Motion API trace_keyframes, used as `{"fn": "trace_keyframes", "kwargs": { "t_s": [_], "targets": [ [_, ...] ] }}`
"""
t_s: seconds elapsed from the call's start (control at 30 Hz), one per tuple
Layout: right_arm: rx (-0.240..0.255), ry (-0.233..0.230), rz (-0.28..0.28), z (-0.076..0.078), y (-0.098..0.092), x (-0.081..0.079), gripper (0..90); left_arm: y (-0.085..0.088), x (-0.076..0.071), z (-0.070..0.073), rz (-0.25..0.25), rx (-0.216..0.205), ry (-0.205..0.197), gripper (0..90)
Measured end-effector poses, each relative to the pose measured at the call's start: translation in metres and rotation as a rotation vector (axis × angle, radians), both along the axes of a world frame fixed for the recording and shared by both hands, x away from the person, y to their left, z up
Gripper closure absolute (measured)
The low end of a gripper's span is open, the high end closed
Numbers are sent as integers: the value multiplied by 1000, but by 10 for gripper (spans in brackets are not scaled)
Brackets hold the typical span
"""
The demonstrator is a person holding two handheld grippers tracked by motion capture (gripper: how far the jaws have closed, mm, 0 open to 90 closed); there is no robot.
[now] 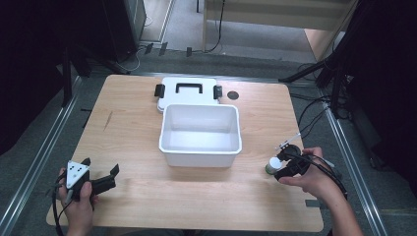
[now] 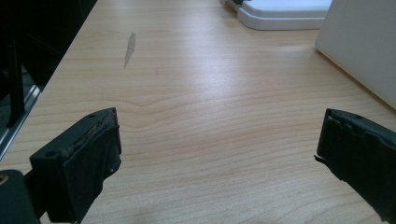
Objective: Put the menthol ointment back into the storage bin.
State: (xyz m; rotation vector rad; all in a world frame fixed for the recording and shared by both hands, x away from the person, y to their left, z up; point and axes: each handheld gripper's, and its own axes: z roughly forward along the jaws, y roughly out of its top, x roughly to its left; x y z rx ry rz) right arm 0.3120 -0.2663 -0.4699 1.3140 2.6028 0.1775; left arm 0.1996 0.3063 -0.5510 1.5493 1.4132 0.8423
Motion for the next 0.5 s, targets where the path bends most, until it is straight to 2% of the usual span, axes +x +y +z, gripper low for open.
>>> {"fn": "trace_keyframes", "kwargs": {
  "t_s": [0.03,0.27,0.37,0.5],
  "targets": [
    [-4,27,2,1,3,6,287,0,0,0,0,-2,0,2],
    [-24,79,11,-2,15,23,353,1,0,0,0,-10,0,2],
    [-33,101,-10,-5,17,30,365,1,0,0,-2,-13,0,2],
    [-14,134,-25,-7,18,35,414,2,0,0,-6,-14,3,2]
  ]
}}
